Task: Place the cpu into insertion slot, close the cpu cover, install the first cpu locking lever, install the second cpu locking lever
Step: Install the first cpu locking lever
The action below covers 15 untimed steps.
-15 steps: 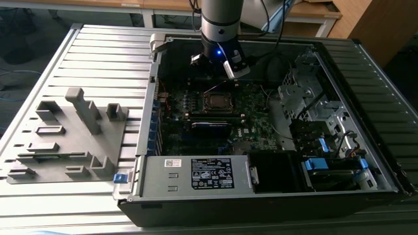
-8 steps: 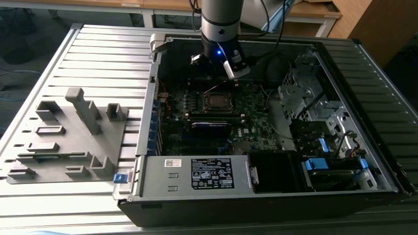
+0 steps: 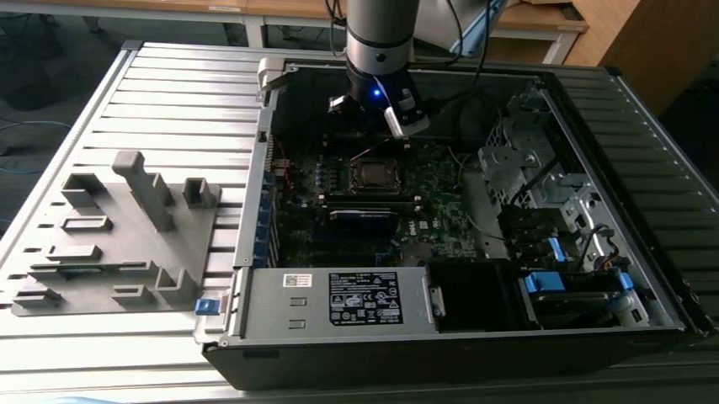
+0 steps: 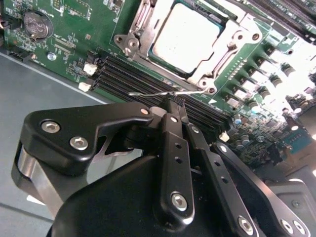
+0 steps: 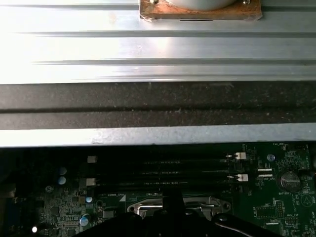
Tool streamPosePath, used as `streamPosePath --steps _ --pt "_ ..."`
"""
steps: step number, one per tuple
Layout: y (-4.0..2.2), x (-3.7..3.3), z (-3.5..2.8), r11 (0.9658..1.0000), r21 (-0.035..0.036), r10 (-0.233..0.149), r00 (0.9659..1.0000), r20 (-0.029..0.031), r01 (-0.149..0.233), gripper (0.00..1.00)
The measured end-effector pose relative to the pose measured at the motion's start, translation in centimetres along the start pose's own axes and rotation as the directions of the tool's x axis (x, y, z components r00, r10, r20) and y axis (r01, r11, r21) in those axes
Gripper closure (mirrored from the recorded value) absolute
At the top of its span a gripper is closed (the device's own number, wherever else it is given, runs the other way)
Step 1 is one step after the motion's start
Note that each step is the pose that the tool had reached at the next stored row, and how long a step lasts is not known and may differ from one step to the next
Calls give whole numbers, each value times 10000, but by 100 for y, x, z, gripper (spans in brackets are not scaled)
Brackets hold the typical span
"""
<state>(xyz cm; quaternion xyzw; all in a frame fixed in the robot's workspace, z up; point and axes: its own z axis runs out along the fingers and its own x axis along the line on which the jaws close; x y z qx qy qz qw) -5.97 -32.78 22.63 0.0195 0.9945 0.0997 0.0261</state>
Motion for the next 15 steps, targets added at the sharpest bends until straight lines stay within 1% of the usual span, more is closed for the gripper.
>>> streamPosePath --steps 3,11,15 --pt "1 -13 3 10000 -1 1 10000 0 -1 89" --pt "2 -20 20 10000 -1 1 10000 1 -1 89" --pt "20 -20 27 10000 -1 0 10000 1 0 89"
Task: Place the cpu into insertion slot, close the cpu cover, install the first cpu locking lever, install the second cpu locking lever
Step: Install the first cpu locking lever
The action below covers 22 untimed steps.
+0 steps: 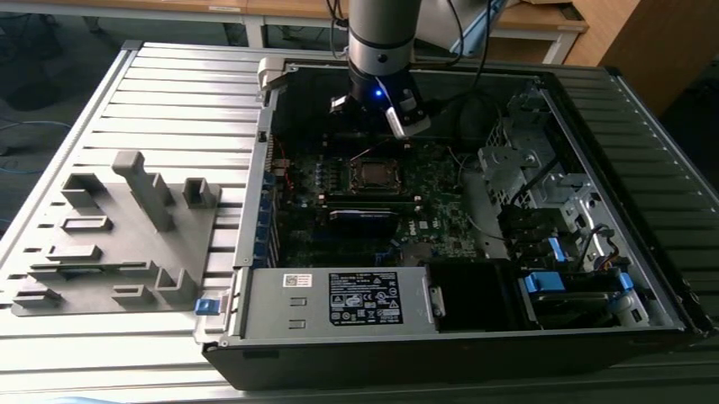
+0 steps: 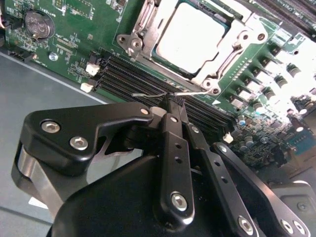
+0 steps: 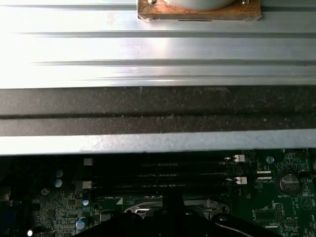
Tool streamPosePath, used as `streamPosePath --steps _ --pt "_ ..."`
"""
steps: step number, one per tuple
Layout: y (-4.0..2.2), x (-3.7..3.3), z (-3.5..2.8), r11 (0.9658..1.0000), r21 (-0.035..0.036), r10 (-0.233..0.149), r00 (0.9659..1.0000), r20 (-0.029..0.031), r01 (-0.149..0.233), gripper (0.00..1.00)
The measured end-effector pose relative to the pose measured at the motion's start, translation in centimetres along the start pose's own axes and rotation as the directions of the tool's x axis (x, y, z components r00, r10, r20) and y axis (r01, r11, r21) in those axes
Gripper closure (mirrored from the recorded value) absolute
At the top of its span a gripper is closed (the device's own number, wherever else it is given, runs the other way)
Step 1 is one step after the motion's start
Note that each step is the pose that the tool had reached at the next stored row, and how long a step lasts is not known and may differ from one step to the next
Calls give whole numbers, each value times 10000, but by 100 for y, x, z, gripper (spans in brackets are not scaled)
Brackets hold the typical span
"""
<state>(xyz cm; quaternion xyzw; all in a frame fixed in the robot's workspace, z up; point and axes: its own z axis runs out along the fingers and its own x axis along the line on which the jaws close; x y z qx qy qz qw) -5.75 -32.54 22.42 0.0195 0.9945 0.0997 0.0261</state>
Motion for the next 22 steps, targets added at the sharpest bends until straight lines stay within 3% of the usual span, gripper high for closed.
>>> streamPosePath --steps 22 --pt "8 -16 3 10000 -2 1 10000 1 -1 89"
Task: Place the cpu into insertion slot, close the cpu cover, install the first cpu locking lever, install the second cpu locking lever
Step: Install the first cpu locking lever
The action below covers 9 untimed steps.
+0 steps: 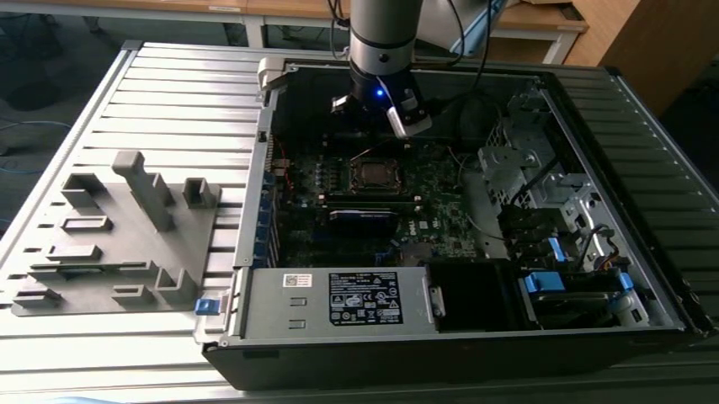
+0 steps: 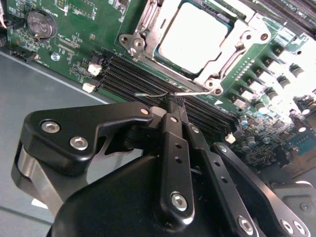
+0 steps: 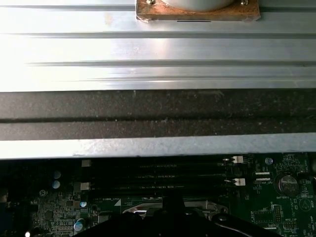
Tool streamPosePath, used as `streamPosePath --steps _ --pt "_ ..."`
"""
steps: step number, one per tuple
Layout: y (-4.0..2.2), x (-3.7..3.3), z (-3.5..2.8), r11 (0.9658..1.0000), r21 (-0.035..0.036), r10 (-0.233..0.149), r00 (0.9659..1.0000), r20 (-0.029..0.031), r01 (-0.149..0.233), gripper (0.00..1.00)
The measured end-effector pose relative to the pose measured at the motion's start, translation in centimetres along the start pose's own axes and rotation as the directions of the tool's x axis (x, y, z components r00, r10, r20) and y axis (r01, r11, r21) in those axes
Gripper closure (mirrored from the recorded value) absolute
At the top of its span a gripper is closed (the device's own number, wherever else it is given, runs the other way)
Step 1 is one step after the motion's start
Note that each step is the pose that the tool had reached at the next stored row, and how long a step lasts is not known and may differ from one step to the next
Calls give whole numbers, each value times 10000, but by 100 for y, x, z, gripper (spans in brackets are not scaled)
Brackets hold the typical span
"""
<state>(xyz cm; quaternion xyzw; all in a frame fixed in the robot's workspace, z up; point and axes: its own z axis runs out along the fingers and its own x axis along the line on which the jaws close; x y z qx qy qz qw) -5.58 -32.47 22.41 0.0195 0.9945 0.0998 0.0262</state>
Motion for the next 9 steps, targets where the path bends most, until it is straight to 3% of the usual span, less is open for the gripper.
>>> streamPosePath --steps 9 --pt "-6 -2 1 10000 9 0 10000 0 0 89"
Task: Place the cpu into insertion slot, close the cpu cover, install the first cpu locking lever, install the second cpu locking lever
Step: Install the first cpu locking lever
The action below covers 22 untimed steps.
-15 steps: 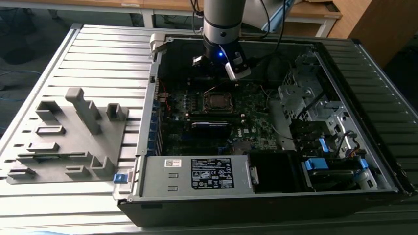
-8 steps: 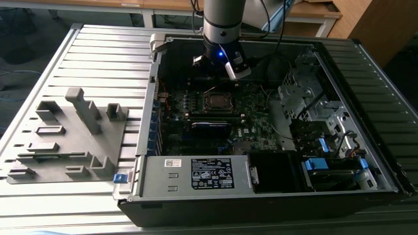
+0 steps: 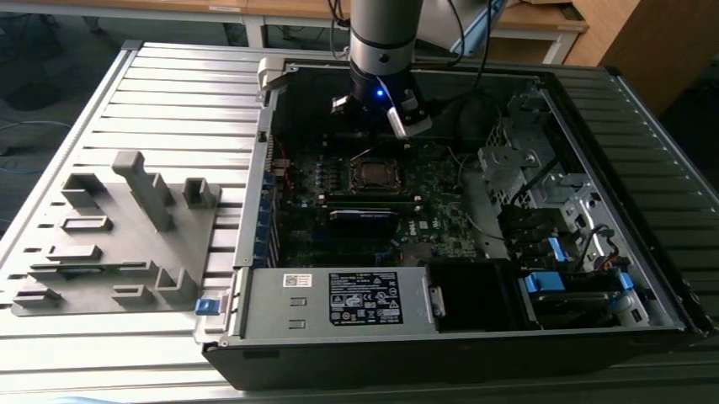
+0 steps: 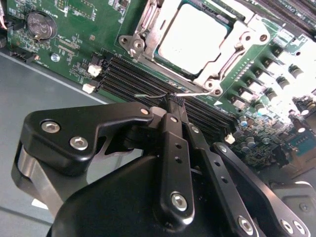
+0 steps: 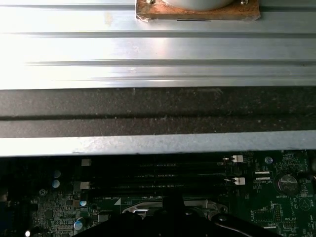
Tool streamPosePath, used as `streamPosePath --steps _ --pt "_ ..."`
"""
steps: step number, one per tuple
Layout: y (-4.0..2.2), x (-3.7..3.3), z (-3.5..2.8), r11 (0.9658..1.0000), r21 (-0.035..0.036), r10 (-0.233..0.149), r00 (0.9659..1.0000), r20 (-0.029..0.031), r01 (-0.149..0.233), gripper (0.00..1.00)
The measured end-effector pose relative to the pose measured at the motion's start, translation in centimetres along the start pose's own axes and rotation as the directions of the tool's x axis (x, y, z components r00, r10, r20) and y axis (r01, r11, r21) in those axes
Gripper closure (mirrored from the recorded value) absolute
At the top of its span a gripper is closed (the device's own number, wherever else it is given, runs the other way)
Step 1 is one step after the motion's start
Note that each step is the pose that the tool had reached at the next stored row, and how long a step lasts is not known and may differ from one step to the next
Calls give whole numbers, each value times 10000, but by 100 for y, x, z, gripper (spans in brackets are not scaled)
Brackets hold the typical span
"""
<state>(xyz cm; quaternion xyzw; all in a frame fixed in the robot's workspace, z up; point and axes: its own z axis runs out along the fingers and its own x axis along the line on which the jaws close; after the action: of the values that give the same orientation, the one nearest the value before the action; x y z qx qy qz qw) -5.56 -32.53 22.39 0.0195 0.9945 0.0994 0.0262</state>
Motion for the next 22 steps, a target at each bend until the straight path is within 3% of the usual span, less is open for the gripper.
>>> streamPosePath --steps 22 --pt "-13 -1 65 10000 1 -1 10000 0 1 89"
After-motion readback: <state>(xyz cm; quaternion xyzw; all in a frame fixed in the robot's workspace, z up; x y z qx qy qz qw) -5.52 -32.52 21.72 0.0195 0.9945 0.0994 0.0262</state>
